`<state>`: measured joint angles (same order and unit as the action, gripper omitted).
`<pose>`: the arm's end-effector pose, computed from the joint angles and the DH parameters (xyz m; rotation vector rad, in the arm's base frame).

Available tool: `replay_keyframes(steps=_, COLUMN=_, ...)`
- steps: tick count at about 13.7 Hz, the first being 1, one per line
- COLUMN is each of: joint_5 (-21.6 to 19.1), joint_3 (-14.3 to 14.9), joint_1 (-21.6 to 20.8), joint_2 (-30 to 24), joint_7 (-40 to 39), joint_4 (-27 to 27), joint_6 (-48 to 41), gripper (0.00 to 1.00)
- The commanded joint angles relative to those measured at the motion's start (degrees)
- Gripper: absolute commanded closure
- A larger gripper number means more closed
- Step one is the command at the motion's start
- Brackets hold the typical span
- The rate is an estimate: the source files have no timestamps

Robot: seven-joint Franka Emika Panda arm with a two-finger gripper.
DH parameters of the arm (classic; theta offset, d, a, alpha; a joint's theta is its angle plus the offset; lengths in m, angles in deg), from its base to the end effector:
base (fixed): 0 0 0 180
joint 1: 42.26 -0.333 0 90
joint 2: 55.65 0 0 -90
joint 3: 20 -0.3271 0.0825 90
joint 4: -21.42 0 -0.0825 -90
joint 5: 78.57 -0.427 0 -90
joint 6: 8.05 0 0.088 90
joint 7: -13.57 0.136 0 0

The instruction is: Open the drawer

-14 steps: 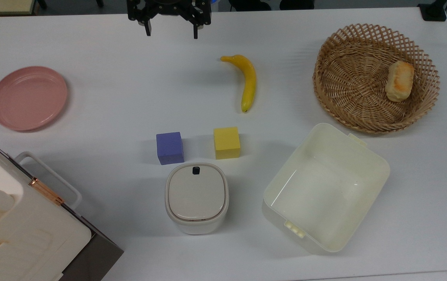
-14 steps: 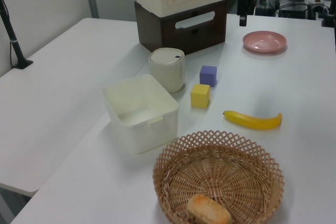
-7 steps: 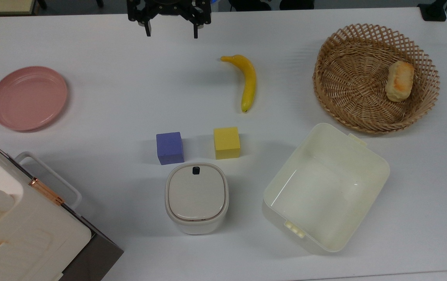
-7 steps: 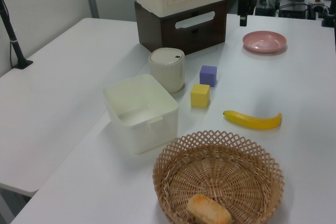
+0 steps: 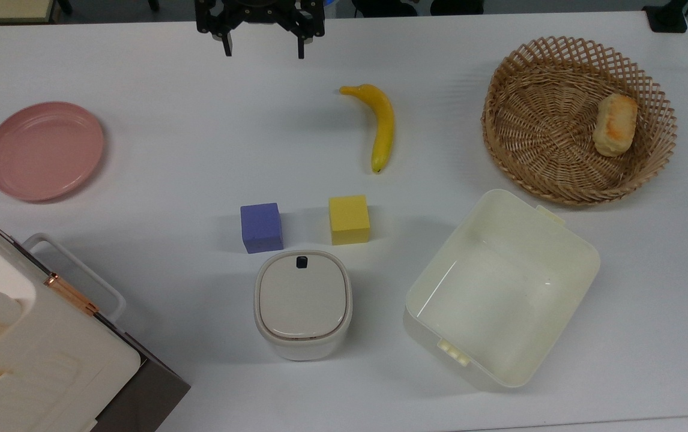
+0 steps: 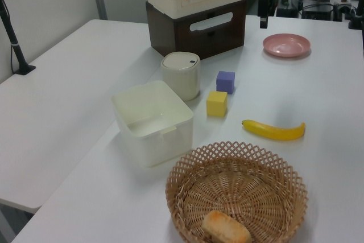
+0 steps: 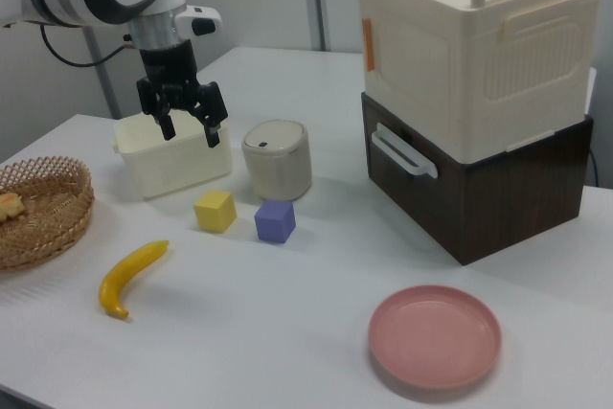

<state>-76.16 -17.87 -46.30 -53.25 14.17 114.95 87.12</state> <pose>0.6154 0.0155 0.5573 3.0976 0.0417 -0.0190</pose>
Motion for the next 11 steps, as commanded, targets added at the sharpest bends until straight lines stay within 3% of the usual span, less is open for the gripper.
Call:
replay_keyframes(steps=1, joint_5=-0.2, joint_3=0.2, joint_1=0.1, joint_2=-0.5, joint_7=-0.7, joint_4=-0.3, joint_6=-1.3, gripper=0.0)
replay_keyframes(steps=11, joint_5=-1.1, joint_3=0.2, joint_1=0.0, joint_2=-0.3, joint_7=-0.5, joint_4=-0.4, joint_6=-1.2, gripper=0.0)
